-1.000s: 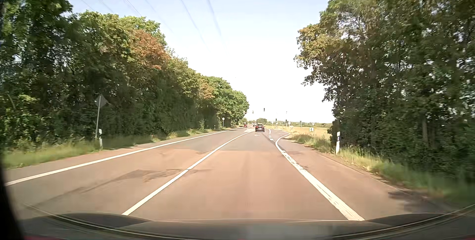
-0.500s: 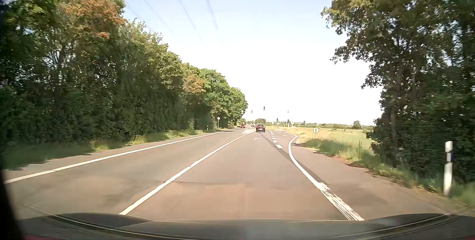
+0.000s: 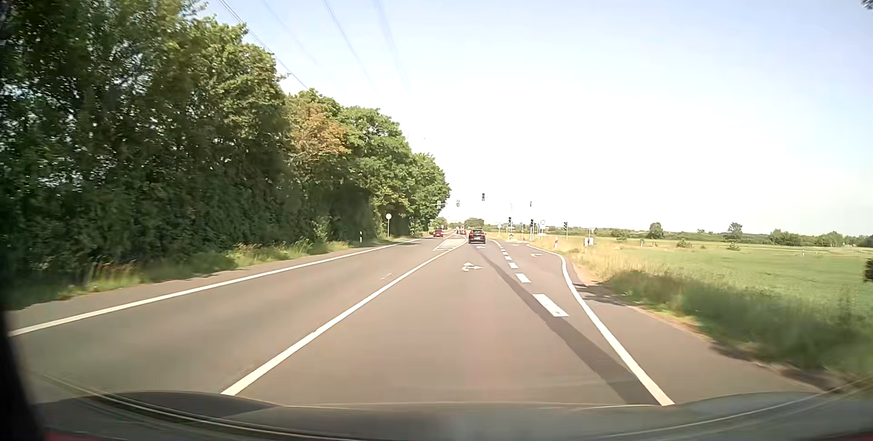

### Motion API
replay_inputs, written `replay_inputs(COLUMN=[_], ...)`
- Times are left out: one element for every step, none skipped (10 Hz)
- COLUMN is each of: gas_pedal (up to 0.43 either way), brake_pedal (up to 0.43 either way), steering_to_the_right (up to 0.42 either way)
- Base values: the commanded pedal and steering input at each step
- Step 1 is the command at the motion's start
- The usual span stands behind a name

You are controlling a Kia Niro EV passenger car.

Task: Follow the waypoints while adhering to traffic rules and regulations

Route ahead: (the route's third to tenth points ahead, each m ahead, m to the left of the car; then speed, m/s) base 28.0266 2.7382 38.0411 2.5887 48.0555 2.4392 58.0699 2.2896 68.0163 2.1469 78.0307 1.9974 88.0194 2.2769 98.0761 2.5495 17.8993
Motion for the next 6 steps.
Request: replay_inputs(gas_pedal=[0.047,0.059,0.059,0.059,0.059,0.059], brake_pedal=[0.030,0.024,0.030,0.030,0.030,0.030], steering_to_the_right=[0.009,0.009,0.009,0.009,0.009,0.009])
